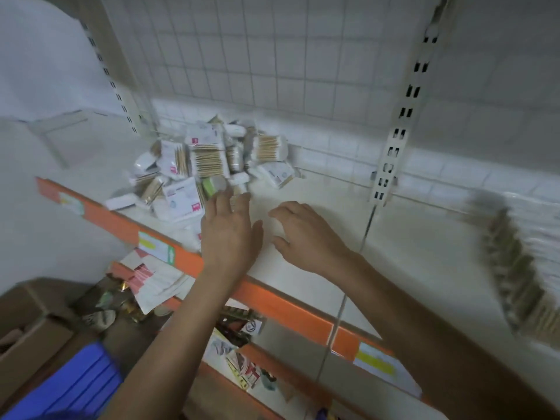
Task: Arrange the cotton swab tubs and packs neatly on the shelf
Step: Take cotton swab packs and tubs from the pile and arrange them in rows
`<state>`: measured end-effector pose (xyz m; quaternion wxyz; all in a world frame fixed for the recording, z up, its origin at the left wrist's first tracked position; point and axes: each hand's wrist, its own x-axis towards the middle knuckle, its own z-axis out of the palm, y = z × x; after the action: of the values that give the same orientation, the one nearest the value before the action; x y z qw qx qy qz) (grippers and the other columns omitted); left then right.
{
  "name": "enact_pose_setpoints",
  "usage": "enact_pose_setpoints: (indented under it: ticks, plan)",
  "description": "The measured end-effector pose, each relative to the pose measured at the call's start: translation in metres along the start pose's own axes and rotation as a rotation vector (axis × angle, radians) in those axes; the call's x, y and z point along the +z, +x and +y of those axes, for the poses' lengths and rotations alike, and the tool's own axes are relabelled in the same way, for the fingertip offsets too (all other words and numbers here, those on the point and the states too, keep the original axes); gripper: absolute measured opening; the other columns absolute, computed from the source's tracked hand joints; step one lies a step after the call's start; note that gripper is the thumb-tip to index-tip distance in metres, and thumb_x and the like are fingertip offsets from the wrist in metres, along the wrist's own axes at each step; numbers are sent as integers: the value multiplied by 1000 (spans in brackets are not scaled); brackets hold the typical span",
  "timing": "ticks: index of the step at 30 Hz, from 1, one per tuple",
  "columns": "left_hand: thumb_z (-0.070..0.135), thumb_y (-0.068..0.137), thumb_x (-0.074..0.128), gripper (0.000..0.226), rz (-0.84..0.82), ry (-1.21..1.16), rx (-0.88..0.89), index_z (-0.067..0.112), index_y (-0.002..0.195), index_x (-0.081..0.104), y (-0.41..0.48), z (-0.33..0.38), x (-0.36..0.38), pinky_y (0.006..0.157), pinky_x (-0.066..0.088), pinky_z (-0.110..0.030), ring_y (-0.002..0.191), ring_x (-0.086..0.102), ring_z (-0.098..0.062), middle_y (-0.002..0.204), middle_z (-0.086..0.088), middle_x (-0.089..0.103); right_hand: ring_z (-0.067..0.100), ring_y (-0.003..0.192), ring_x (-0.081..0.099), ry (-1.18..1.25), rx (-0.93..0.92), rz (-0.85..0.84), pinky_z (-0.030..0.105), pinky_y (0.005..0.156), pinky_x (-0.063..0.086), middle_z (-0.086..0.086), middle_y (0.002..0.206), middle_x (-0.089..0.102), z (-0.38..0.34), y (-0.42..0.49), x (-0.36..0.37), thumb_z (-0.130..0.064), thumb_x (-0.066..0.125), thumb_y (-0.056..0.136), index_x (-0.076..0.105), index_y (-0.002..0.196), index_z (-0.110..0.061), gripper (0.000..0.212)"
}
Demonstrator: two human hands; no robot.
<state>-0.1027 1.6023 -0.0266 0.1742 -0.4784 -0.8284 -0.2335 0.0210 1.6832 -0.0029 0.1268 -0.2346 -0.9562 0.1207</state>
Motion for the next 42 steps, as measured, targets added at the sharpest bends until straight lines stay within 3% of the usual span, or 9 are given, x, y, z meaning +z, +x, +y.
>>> enact_pose_setpoints:
  ticks: [5, 11, 15, 19, 27, 30, 33, 37, 42]
  plan:
    - [22, 74, 72, 53, 153, 67, -127, 0, 120, 55, 18, -58, -9, 83, 46, -52, 113, 48, -46, 120, -28, 53, 30, 119, 44, 62, 7, 12, 37, 97, 37, 12, 131, 46, -26, 55, 23, -21, 54, 90, 46, 128, -6, 41]
    - [48, 68, 72, 86, 64, 64, -286, -5, 130, 46, 24, -94, -3, 86, 45, -56, 110, 50, -51, 118, -35, 53, 33, 122, 41, 170, 37, 96, 39, 100, 37, 11, 136, 39, -50, 112, 48, -14, 61, 85, 35, 139, -14, 60]
    - [59, 65, 61, 88, 23, 58, -295, -3, 127, 49, 25, -97, -1, 79, 47, -53, 103, 53, -48, 112, -29, 58, 35, 128, 36, 180, 46, 95, 45, 104, 36, 7, 147, 28, -58, 132, 65, 0, 60, 79, 29, 144, -21, 75]
    - [39, 63, 77, 79, 49, 27, -254, -2, 126, 51, 26, -101, 5, 79, 46, -52, 104, 51, -47, 114, -27, 58, 32, 122, 43, 179, 37, 144, 43, 100, 39, 4, 140, 40, -56, 141, 72, 1, 61, 77, 40, 137, -19, 67]
    - [32, 78, 65, 74, 93, -121, -152, 0, 139, 37, 36, -82, 11, 94, 41, -55, 122, 42, -48, 136, -31, 41, 27, 121, 45, 218, 156, 211, 35, 98, 38, 6, 132, 48, -41, 123, 51, -23, 71, 78, 45, 132, -20, 60]
    - [38, 76, 57, 78, 103, -202, -31, 0, 139, 34, 41, -62, 13, 95, 41, -52, 121, 43, -46, 136, -30, 40, 27, 118, 47, 215, 218, 259, 34, 95, 38, 8, 130, 48, -25, 105, 34, -23, 71, 77, 46, 132, -17, 60]
    - [29, 73, 70, 81, 79, -340, 21, -1, 140, 35, 46, -37, 17, 97, 40, -48, 124, 40, -42, 137, -27, 38, 26, 114, 49, 173, 285, 303, 33, 91, 39, 7, 127, 49, -6, 83, 19, -23, 74, 76, 46, 129, -18, 60]
    - [27, 69, 66, 80, 63, -457, 51, -2, 137, 38, 49, -4, 27, 90, 34, -30, 119, 43, -37, 133, -25, 43, 24, 106, 51, 191, 414, 321, 32, 86, 41, 6, 120, 48, 26, 46, 0, -25, 75, 76, 46, 126, -17, 58]
    - [17, 71, 74, 77, 16, -523, 132, -1, 137, 38, 50, 38, 38, 86, 35, -30, 114, 41, -27, 125, -20, 50, 22, 106, 52, 180, 545, 294, 25, 81, 37, 6, 120, 48, 59, -6, -19, -21, 74, 76, 45, 126, -15, 57]
